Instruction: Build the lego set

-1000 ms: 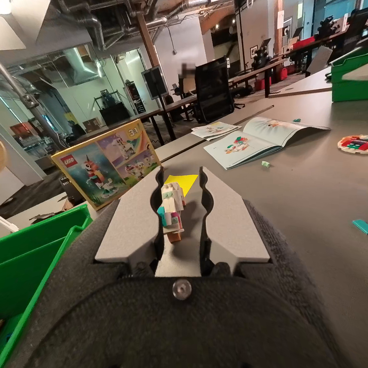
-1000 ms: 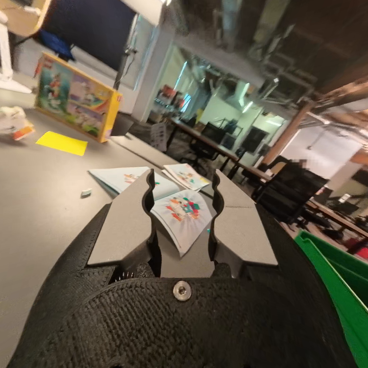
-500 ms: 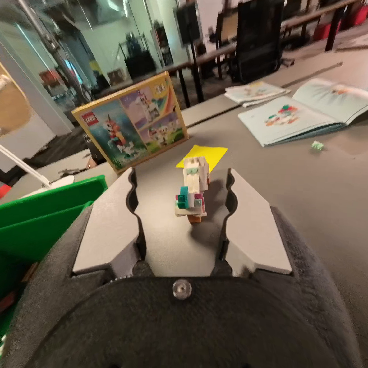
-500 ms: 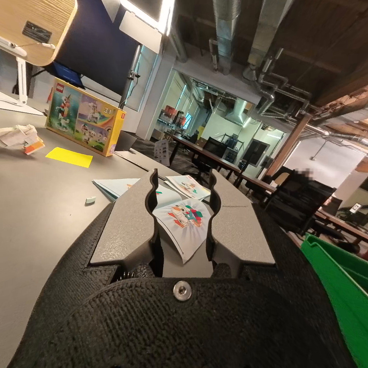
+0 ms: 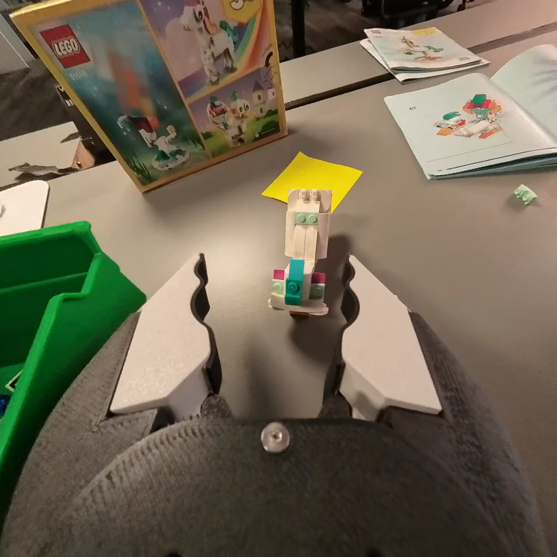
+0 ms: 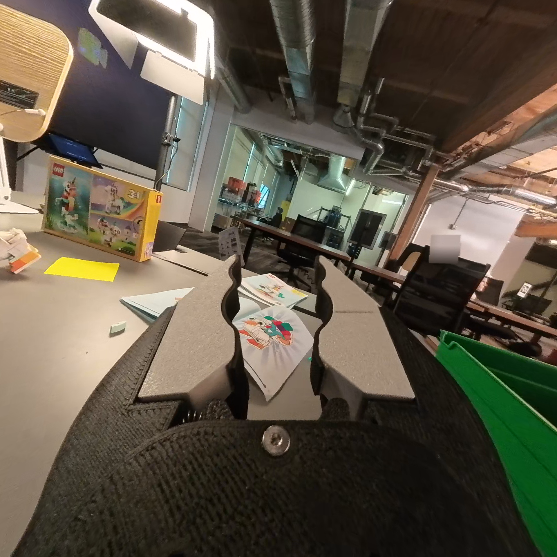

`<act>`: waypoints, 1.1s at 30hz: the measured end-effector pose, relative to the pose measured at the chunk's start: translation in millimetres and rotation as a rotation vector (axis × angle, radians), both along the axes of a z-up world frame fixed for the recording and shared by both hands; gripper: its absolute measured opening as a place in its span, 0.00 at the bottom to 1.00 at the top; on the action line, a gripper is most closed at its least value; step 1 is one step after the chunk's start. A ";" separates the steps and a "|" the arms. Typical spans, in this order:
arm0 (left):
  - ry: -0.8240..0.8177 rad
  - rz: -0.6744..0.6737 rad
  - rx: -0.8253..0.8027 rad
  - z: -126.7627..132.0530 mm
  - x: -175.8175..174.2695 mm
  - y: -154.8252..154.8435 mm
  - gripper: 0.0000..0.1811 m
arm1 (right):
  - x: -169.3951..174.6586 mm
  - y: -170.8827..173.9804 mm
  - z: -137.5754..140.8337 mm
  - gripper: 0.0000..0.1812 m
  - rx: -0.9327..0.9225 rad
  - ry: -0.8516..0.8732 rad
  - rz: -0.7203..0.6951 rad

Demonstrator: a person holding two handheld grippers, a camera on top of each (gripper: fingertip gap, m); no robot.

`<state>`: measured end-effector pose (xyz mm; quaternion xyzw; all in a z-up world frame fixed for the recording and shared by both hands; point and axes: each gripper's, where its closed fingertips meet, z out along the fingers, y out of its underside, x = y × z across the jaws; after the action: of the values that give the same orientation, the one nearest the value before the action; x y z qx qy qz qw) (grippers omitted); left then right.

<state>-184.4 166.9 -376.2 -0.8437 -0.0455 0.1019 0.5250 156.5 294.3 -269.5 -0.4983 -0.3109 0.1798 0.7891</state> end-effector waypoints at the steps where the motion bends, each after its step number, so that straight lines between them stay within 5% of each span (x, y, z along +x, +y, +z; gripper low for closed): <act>1: -0.005 -0.002 -0.008 -1.5 0.2 0.4 0.49 | 0.2 -0.2 0.3 0.26 0.001 0.001 0.000; 13: -0.073 -0.058 -0.044 -3.7 12.2 0.0 0.45 | -1.0 0.5 -0.9 0.25 -0.009 0.003 0.008; 26: -0.172 -0.223 0.017 20.5 70.3 -65.2 0.37 | 0.4 3.6 -3.7 0.25 -0.026 0.003 0.000; 33: -0.116 -0.387 0.018 64.8 123.5 -113.7 0.31 | 3.1 3.8 -3.5 0.25 -0.025 0.004 -0.013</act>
<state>-60.8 53.2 -311.4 -0.8365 0.0863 -0.0501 0.5389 159.6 298.1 -272.9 -0.5098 -0.3037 0.1796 0.7846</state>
